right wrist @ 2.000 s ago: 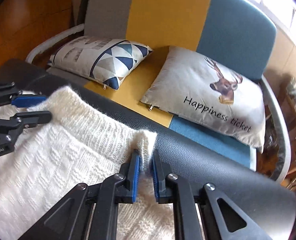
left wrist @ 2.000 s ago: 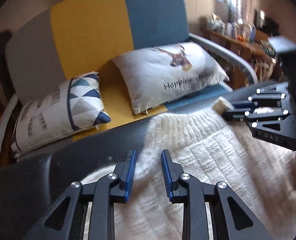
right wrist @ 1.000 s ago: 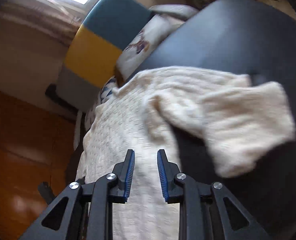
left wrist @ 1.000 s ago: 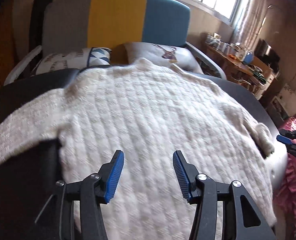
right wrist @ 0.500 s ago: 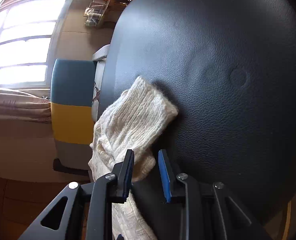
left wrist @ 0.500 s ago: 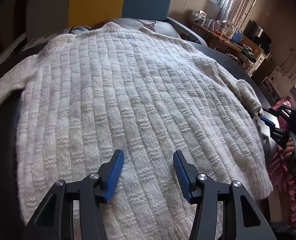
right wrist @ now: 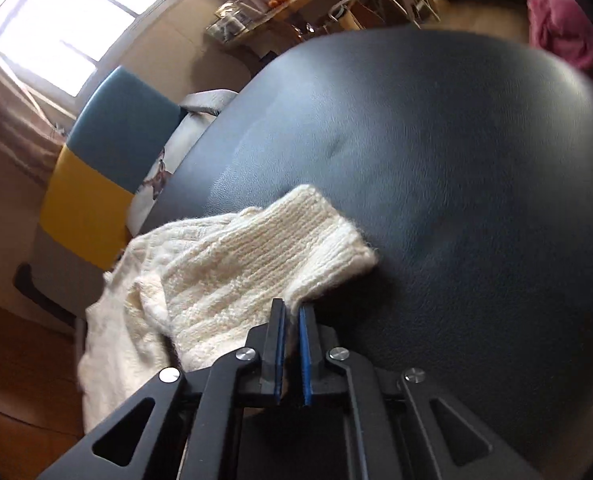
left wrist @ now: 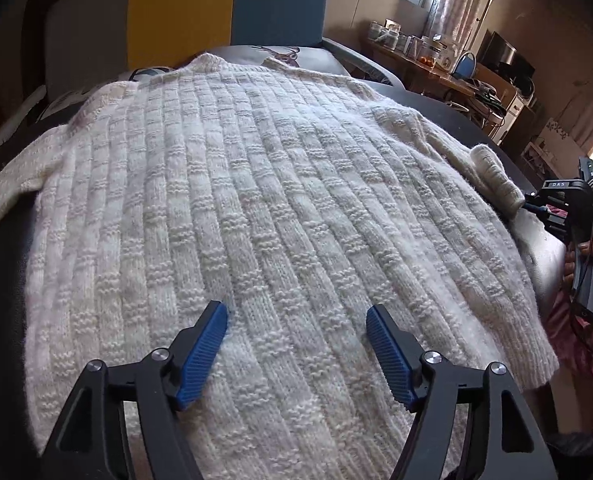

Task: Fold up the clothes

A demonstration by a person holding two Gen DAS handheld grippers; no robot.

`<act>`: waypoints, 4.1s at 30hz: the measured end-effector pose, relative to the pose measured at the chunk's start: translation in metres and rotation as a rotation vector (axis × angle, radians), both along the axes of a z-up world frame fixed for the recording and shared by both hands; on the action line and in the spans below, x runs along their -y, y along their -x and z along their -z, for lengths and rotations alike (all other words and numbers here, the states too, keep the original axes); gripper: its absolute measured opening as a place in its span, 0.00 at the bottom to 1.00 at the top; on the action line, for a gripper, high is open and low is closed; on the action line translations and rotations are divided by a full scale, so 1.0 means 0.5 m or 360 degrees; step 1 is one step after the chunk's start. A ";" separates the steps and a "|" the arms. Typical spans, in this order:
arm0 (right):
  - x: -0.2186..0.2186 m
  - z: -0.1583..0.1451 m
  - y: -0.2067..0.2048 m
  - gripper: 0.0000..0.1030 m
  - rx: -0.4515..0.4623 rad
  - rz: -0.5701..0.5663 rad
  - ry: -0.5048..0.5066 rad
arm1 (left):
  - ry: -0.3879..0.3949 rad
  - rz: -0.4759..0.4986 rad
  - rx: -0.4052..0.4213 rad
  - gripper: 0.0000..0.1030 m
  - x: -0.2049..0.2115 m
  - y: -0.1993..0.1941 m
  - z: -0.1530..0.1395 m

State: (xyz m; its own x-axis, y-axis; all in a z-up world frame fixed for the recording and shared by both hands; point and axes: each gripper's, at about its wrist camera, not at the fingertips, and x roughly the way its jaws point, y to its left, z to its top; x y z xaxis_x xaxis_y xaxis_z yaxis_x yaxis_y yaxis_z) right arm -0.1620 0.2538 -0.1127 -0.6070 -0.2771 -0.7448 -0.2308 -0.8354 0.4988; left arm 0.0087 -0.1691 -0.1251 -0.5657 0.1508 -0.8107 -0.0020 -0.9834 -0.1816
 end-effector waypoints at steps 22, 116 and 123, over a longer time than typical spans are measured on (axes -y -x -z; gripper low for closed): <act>-0.207 -0.063 -0.088 0.17 -0.0089 0.0162 -0.0087 | 0.0067 0.0042 0.0056 0.76 0.000 0.012 -0.004; 0.187 -0.002 -0.172 0.23 0.0437 -0.1040 0.0458 | -0.0434 -0.0051 -0.0010 0.49 0.188 -0.086 -0.076; 0.182 0.079 -0.241 0.25 0.0529 -0.0912 0.0678 | -0.0389 -0.0314 0.0011 0.60 0.308 -0.248 -0.067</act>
